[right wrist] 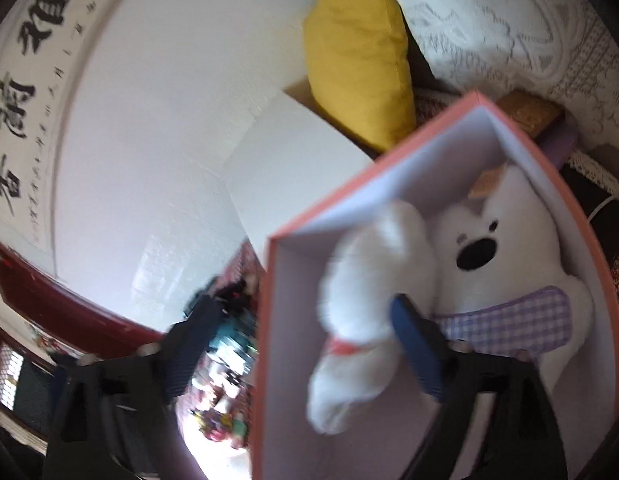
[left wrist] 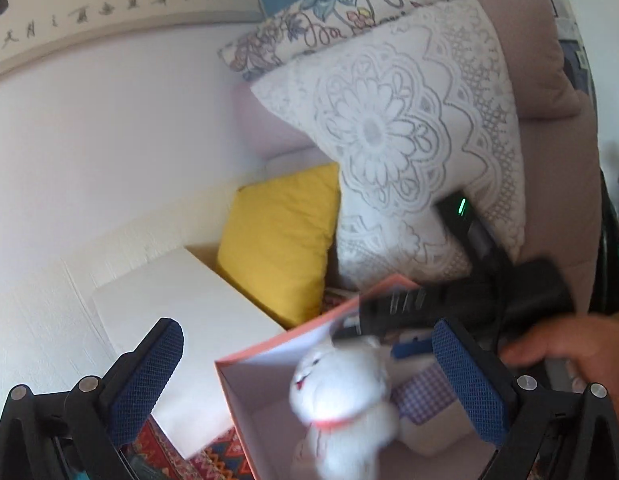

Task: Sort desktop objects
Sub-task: 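Lower both plush toys into the orange box and open both tools, then move both tools back down to the cluttered items on the bed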

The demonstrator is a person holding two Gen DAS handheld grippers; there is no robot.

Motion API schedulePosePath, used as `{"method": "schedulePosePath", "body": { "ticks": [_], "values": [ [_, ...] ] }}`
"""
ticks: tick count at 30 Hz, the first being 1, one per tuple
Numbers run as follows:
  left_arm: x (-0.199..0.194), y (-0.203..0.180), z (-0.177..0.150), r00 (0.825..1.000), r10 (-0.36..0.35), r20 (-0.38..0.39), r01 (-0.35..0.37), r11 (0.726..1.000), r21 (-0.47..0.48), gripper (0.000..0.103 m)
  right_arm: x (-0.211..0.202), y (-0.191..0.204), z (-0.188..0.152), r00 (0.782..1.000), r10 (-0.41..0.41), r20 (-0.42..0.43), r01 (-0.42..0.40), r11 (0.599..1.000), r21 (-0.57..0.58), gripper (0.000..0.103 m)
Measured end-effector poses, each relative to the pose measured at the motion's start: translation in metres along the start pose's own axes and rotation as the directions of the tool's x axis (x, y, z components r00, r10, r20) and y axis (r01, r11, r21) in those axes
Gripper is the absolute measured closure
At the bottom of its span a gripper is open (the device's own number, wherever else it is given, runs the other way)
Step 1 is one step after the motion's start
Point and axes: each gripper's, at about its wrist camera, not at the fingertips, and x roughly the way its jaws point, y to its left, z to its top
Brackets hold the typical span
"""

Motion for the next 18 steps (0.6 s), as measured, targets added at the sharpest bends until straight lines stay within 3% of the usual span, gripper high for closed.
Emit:
{"method": "schedulePosePath", "body": {
  "ticks": [2, 8, 13, 18],
  "values": [
    [-0.009, -0.027, -0.031, 1.0, -0.009, -0.022, 0.008, 1.0, -0.025, 0.0, -0.011, 0.011, -0.002, 1.0, 0.006, 0.03, -0.006, 1.0, -0.011, 0.002],
    [-0.034, -0.022, -0.045, 0.999, 0.007, -0.042, -0.012, 0.994, -0.107, 0.0, -0.044, 0.048, -0.019, 0.997, -0.011, 0.082, 0.016, 0.998, -0.06, 0.002],
    [-0.055, 0.028, -0.077, 0.995, 0.017, -0.101, -0.042, 0.967, -0.253, 0.0, -0.052, 0.087, -0.061, 0.997, 0.013, 0.079, -0.002, 0.99, -0.141, 0.001],
    [-0.081, 0.103, -0.134, 0.983, 0.036, -0.179, -0.107, 0.908, -0.406, 0.0, -0.019, 0.14, -0.116, 1.0, 0.015, -0.014, -0.019, 0.959, -0.284, 0.0]
  ]
}}
